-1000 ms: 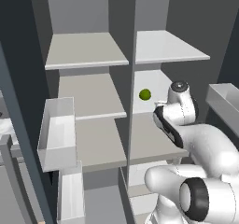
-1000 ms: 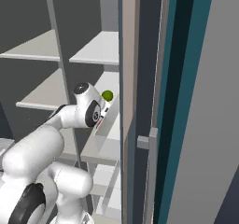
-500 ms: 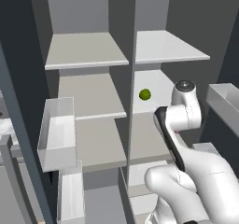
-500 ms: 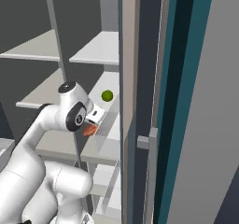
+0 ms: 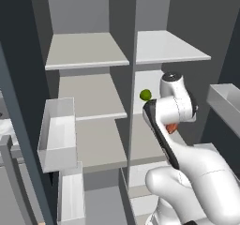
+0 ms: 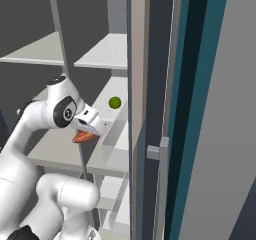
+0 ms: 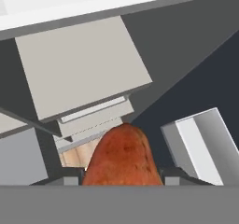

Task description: Take the lime and sweet potato from the fridge shelf and place them in the freezer drawer to begin freezing them.

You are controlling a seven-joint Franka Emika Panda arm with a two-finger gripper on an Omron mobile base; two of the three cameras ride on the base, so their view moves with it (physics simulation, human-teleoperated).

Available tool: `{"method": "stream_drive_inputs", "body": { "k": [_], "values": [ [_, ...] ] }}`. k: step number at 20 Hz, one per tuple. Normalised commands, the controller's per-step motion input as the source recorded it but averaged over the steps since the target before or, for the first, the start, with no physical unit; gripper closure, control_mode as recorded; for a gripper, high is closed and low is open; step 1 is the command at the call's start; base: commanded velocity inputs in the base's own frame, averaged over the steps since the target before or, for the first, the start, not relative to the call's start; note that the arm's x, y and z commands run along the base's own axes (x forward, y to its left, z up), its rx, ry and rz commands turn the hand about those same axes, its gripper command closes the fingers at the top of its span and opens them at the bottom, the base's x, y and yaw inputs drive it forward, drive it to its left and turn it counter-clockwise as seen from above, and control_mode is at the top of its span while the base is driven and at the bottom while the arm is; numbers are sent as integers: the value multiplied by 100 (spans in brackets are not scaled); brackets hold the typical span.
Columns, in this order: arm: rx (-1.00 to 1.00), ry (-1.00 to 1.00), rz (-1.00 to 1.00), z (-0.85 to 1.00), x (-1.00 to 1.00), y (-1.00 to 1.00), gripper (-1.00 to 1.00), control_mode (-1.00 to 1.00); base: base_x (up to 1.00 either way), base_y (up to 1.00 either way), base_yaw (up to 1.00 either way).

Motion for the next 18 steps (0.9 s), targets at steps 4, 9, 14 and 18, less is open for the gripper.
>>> {"method": "stream_drive_inputs", "body": {
  "k": [4, 9, 14, 18],
  "values": [
    [0, 10, 7, -4, -19, 32, 100, -100, 0, 0, 0],
    [-1, 9, 7, -13, -5, 32, 100, -100, 0, 0, 0],
    [0, 0, 7, -11, -31, 6, 100, -100, 0, 0, 0],
    [0, 0, 6, -5, -56, 0, 100, 100, -22, 1, 2]
  ]
}}
